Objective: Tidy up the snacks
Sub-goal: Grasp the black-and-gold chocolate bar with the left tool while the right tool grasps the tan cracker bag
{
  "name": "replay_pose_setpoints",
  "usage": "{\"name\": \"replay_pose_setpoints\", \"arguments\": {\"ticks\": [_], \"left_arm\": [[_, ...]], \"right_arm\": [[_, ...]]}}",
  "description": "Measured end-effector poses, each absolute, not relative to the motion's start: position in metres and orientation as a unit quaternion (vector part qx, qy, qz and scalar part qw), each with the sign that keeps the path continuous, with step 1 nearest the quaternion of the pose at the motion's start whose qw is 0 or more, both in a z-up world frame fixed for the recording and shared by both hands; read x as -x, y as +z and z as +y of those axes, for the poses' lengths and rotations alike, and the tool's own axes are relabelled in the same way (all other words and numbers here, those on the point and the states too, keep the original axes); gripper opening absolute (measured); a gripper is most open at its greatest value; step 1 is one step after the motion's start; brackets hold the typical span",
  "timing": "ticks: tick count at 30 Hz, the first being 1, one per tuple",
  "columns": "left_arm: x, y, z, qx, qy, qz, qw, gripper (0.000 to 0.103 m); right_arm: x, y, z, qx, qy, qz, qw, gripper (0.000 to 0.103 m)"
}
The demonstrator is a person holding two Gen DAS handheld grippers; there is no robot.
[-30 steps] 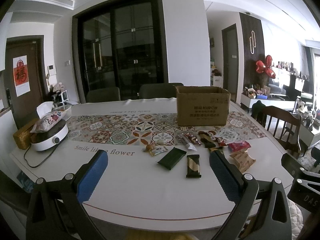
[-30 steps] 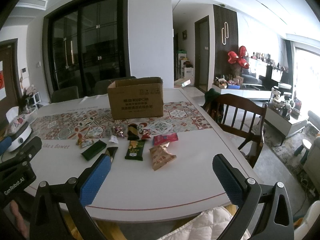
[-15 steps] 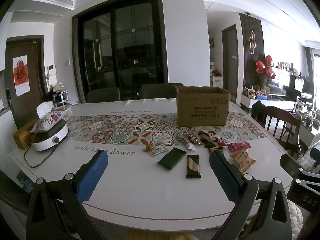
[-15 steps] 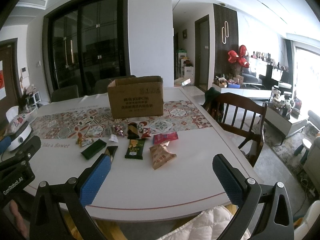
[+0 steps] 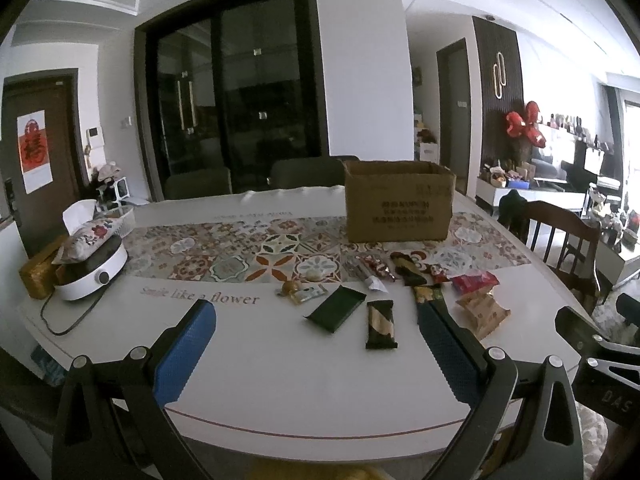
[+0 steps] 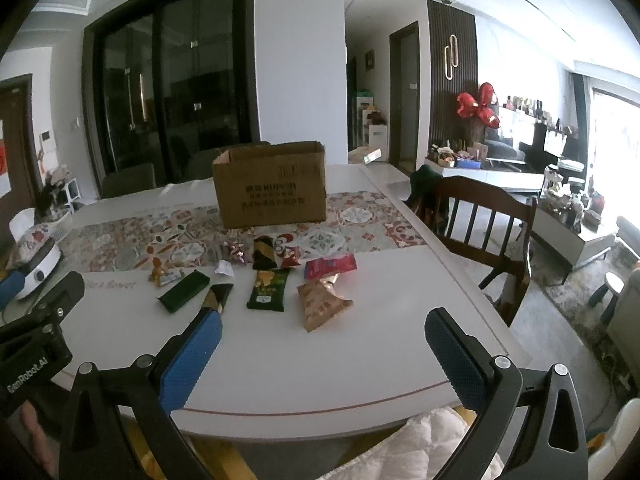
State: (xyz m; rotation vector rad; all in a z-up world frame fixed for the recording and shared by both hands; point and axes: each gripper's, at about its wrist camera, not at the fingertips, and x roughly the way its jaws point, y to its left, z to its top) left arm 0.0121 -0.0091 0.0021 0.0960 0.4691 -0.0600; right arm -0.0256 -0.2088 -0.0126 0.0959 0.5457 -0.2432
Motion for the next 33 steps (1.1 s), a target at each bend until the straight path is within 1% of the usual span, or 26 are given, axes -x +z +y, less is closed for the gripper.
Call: {"name": "replay_pose_setpoints", "arguments": {"ticks": [10, 18, 20, 24, 28, 33], "left_arm": [[-0.052, -0.016, -0.031, -0.06, -0.051, 0.272, 0.959, 0.103], [-0.091, -0.036, -0.048, -0.057, -0.061, 0.311, 0.947, 0.102], [-0.101, -0.044, -0.051, -0.059, -0.06, 0.321, 0.943, 0.098], [-0.123, -0.062, -0.057, -0.059, -0.061, 0.348, 0.934, 0.095], [-0.142, -0.08, -0.064, -0.06, -0.063, 0.37, 0.925, 0.089], [-0.161, -0.101, -0.073, -0.061, -0.07, 0.395, 0.914, 0.08]], "right_arm": [[0.0, -0.03, -0.223, -0.052, -0.127, 0.295, 0.945, 0.103], [-0.038, -0.039, -0.239, -0.061, -0.131, 0.315, 0.938, 0.103], [-0.049, -0.044, -0.243, -0.063, -0.131, 0.322, 0.936, 0.103], [-0.071, -0.057, -0.249, -0.062, -0.128, 0.336, 0.931, 0.102], [-0.094, -0.073, -0.252, -0.062, -0.119, 0.355, 0.925, 0.097], [-0.117, -0.094, -0.254, -0.062, -0.103, 0.379, 0.918, 0.089]]}}
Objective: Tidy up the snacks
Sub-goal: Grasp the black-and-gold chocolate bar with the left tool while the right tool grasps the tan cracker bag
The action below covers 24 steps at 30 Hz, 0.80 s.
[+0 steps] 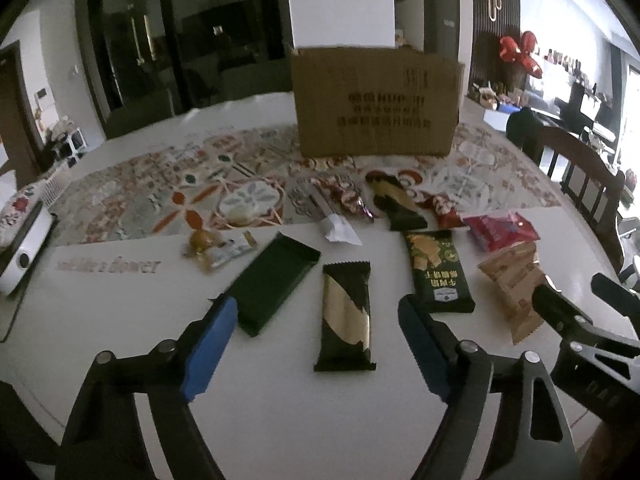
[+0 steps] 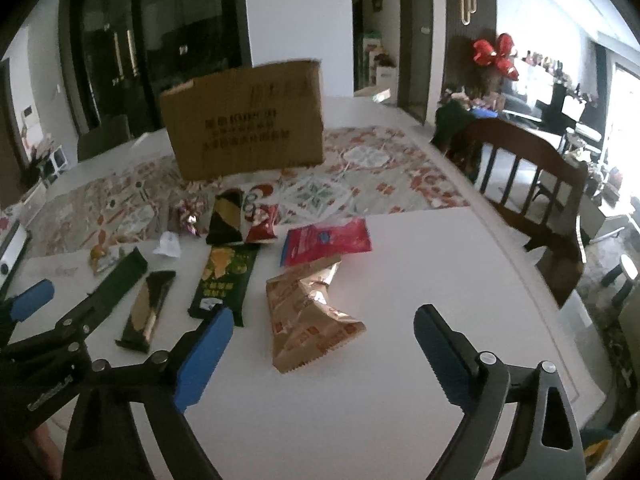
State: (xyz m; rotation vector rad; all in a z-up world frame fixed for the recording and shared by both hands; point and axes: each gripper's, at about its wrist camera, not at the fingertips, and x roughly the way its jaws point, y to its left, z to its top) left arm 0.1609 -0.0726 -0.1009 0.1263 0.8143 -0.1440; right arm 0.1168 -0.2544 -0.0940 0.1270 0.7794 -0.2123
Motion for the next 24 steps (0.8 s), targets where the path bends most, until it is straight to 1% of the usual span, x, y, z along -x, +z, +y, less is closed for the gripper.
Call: {"name": "replay_pose_setpoints", "arguments": {"ticks": [3, 5, 14, 15, 17, 21, 23, 24], "left_arm": [[-0.17, -0.112, -0.077, -0.063, -0.073, 0.41, 0.907, 0.074], [-0.176, -0.118, -0.079, -0.065, -0.073, 0.418, 0.903, 0.069], [-0.193, -0.136, -0.085, -0.062, -0.085, 0.445, 0.889, 0.058], [-0.195, -0.137, -0.085, -0.062, -0.086, 0.447, 0.888, 0.057], [-0.197, -0.139, -0.086, -0.062, -0.088, 0.45, 0.887, 0.051], [-0.202, -0.143, -0.088, -0.06, -0.095, 0.461, 0.88, 0.042], [-0.203, -0.144, -0.088, -0.054, -0.097, 0.461, 0.88, 0.034], [-0.202, -0.144, -0.089, -0.055, -0.097, 0.461, 0.88, 0.034]], "right_arm": [[-0.128, -0.108, -0.255, -0.062, -0.093, 0.395, 0.912, 0.085], [-0.133, -0.114, -0.256, -0.062, -0.091, 0.403, 0.909, 0.084], [-0.149, -0.13, -0.259, -0.062, -0.076, 0.425, 0.9, 0.075], [-0.15, -0.131, -0.259, -0.063, -0.073, 0.427, 0.899, 0.072], [-0.153, -0.133, -0.26, -0.069, -0.067, 0.431, 0.897, 0.07], [-0.157, -0.135, -0.259, -0.066, -0.064, 0.433, 0.897, 0.064], [-0.157, -0.135, -0.259, -0.066, -0.062, 0.432, 0.897, 0.062], [-0.157, -0.135, -0.259, -0.065, -0.061, 0.432, 0.898, 0.061]]}}
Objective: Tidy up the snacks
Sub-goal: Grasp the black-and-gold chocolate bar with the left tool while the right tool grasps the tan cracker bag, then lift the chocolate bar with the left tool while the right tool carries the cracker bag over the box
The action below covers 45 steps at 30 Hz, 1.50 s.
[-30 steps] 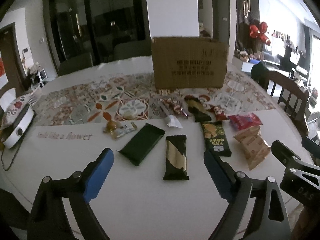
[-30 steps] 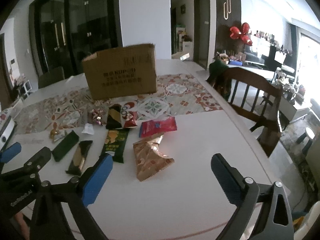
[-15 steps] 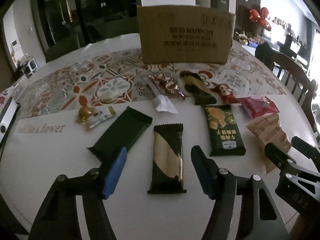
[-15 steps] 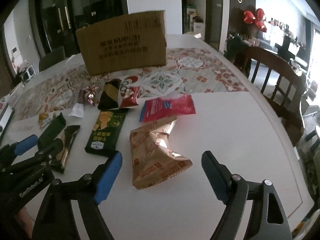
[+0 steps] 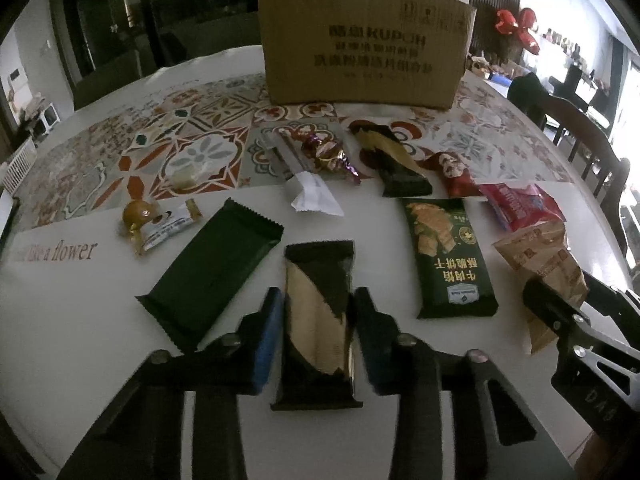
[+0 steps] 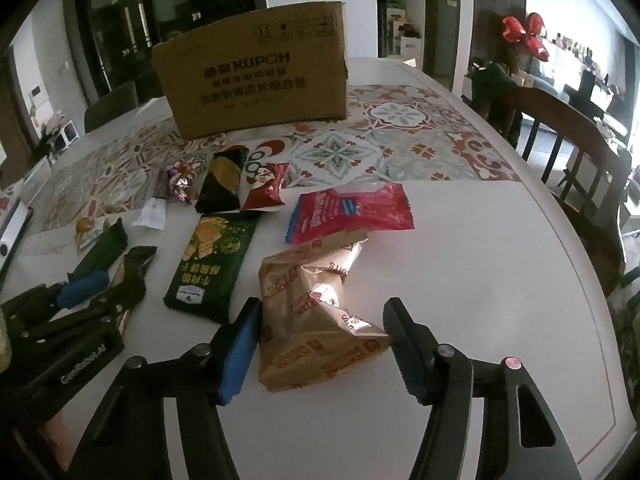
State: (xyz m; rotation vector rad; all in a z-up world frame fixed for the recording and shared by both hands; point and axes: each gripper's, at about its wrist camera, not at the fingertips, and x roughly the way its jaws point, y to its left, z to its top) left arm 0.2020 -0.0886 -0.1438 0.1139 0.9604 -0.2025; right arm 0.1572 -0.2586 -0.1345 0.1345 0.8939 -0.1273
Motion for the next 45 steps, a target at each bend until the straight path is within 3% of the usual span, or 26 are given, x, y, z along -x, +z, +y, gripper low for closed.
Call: {"name": "replay_pose_setpoints", "arguments": {"ticks": [6, 24, 45], "left_arm": [[-0.197, -0.143, -0.091, -0.067, -0.102, 0.454, 0.882, 0.03], [-0.186, -0.072, -0.091, -0.054, -0.156, 0.394, 0.904, 0.03], [-0.266, 0.005, -0.094, -0.044, -0.16, 0.334, 0.928, 0.03]], "right_arm": [[-0.156, -0.134, -0.256, -0.057, -0.055, 0.427, 0.901, 0.054], [-0.14, -0.076, -0.246, -0.054, -0.032, 0.358, 0.932, 0.054], [-0.212, 0.005, -0.259, -0.054, -0.028, 0.261, 0.963, 0.054]]}}
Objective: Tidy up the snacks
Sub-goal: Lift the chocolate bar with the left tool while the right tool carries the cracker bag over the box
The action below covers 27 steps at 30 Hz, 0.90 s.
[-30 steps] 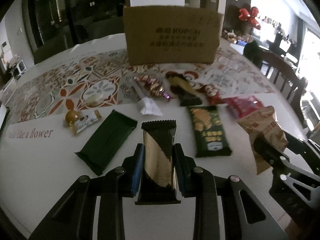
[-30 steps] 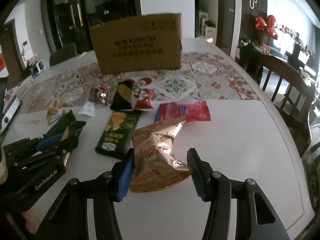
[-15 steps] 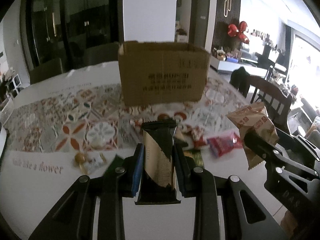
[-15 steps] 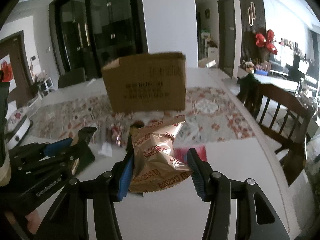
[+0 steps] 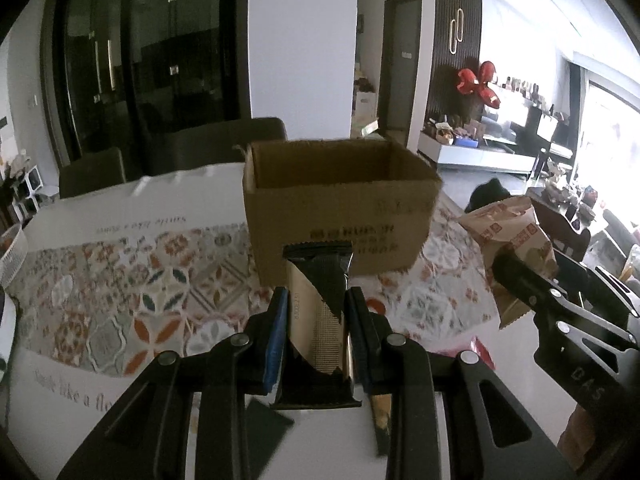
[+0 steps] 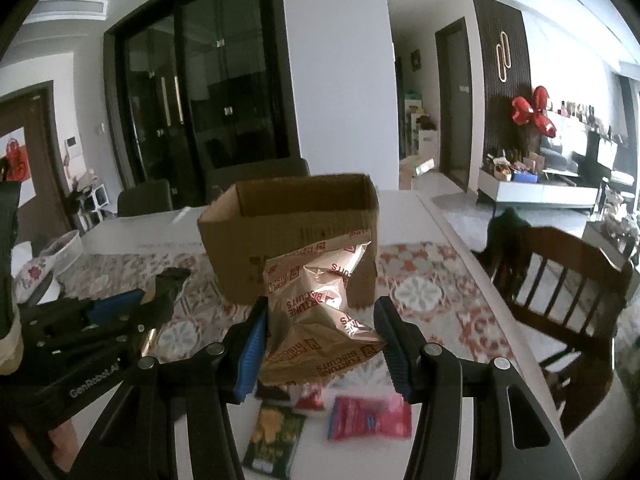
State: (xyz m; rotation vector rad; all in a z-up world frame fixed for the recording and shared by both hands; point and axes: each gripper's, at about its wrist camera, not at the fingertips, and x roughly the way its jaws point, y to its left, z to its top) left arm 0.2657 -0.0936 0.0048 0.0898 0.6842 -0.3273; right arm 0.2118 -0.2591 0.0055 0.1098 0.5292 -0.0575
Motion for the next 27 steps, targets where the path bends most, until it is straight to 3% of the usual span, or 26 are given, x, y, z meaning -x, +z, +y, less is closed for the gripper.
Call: {"name": "replay_pose_setpoints", "arguments": {"ticks": [27], "left_arm": [[-0.429, 0.041, -0.139, -0.054, -0.176, 0.363, 0.913, 0.03]], "right_arm": [[-0.385, 0.046, -0.313, -0.078, -0.017, 0.281, 0.956, 0.054]]}}
